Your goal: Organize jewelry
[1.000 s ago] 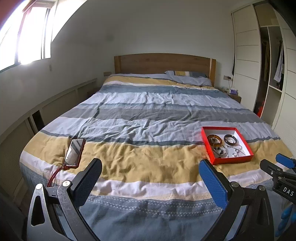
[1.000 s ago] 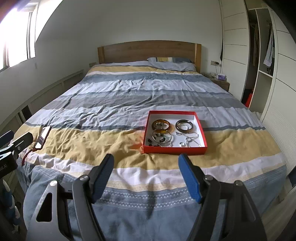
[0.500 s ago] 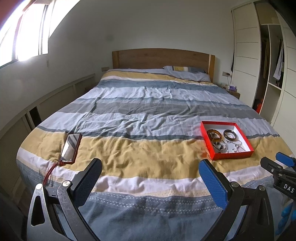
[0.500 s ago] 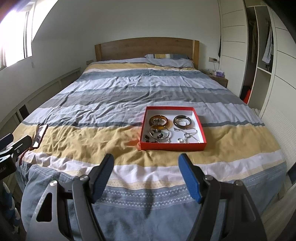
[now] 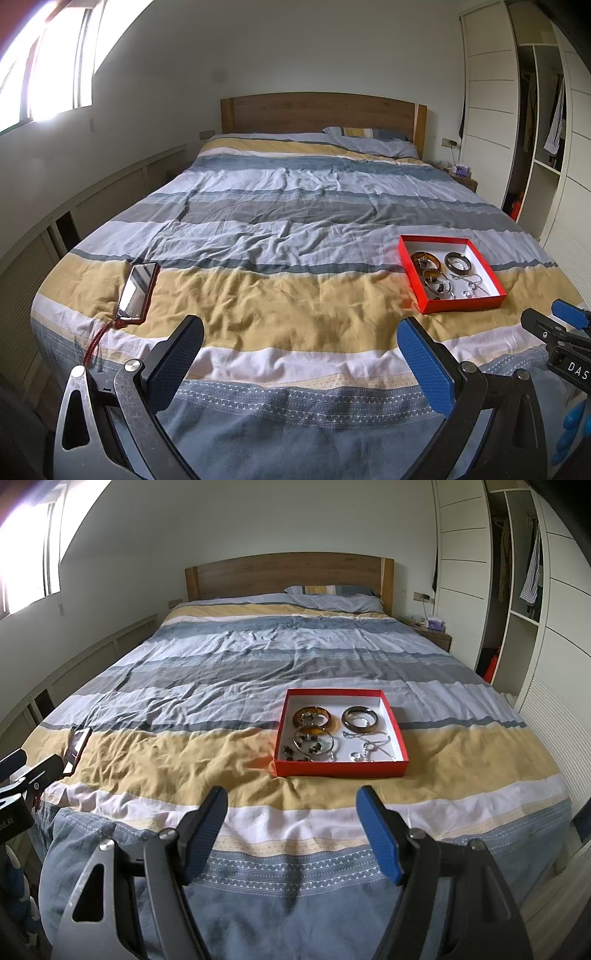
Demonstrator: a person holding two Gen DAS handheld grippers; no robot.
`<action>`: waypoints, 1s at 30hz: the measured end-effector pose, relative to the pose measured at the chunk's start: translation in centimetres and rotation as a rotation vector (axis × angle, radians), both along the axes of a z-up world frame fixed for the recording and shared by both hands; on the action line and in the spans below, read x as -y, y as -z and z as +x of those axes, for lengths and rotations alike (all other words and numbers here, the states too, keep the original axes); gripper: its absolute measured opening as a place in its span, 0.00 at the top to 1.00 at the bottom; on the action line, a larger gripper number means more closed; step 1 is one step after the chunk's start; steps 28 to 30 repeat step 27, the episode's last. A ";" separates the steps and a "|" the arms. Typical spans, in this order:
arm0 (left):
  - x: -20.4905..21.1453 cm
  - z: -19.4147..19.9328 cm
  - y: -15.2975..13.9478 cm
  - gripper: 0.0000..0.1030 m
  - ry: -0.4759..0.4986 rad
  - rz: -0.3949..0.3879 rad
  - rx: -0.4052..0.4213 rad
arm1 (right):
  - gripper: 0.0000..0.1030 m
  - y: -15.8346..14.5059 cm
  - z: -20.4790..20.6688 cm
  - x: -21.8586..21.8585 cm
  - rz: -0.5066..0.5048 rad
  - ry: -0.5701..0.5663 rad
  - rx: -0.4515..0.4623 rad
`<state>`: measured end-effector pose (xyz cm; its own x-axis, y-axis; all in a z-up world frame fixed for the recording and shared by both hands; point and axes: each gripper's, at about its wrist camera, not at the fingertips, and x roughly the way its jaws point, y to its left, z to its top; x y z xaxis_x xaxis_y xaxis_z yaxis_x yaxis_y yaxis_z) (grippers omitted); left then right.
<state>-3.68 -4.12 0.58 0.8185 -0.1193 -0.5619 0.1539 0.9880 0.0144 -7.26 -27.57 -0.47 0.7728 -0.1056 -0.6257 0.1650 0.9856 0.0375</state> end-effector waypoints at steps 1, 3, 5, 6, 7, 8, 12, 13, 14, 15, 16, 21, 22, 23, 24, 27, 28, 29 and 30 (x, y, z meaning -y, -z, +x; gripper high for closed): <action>0.0 0.0 0.1 0.01 0.001 0.000 -0.001 | 0.31 0.0 0.0 0.0 0.000 0.000 0.001; 0.2 0.0 0.3 0.01 0.004 0.001 -0.002 | 0.31 0.0 0.0 0.0 0.000 0.000 0.002; 0.3 0.1 0.6 0.01 0.006 0.002 -0.006 | 0.31 0.0 0.0 -0.1 -0.002 0.002 0.001; 0.3 0.1 0.7 0.01 0.008 0.003 -0.008 | 0.31 0.1 0.0 0.1 -0.001 0.004 0.002; 0.4 0.2 0.8 0.01 0.009 0.005 -0.010 | 0.31 0.1 0.0 0.2 0.000 0.006 0.002; 0.4 0.3 0.9 0.01 0.010 0.005 -0.011 | 0.31 0.2 0.0 0.4 0.001 0.008 0.001; 0.4 0.7 1.2 0.01 0.013 0.007 -0.020 | 0.31 0.3 0.0 0.6 0.000 0.008 0.000; 0.5 0.8 1.4 0.01 0.012 0.007 -0.022 | 0.31 0.3 0.1 0.5 0.000 0.008 0.000; 0.4 0.9 1.4 0.01 0.012 0.008 -0.023 | 0.31 0.3 0.1 0.5 0.000 0.008 0.000; 0.4 1.0 1.4 0.01 0.011 0.008 -0.024 | 0.31 0.3 0.1 0.7 -0.001 0.009 0.000; 0.4 1.0 1.4 0.01 0.012 0.007 -0.024 | 0.31 0.3 0.1 0.5 0.000 0.009 0.001; 0.3 1.4 1.8 0.01 0.007 0.009 -0.028 | 0.31 0.4 0.2 0.6 -0.004 0.013 -0.003; 0.3 1.5 1.8 0.01 0.008 0.008 -0.029 | 0.31 0.4 0.2 0.7 -0.002 0.012 -0.003; 0.2 1.5 1.9 0.01 0.009 0.008 -0.031 | 0.31 0.5 0.3 0.6 -0.002 0.012 -0.003; 0.2 1.6 2.0 0.01 0.008 0.010 -0.031 | 0.31 0.5 0.3 0.7 -0.003 0.013 -0.004; 0.2 1.8 2.3 0.01 0.009 0.013 -0.035 | 0.31 0.7 0.2 1.2 -0.003 0.015 -0.007; 0.2 1.8 2.3 0.01 0.009 0.013 -0.035 | 0.31 0.7 0.2 1.2 -0.003 0.015 -0.007; 0.2 1.8 2.3 0.01 0.009 0.013 -0.035 | 0.31 0.7 0.2 1.2 -0.003 0.015 -0.007; 0.2 1.8 2.3 0.01 0.009 0.013 -0.035 | 0.31 0.7 0.2 1.2 -0.003 0.015 -0.007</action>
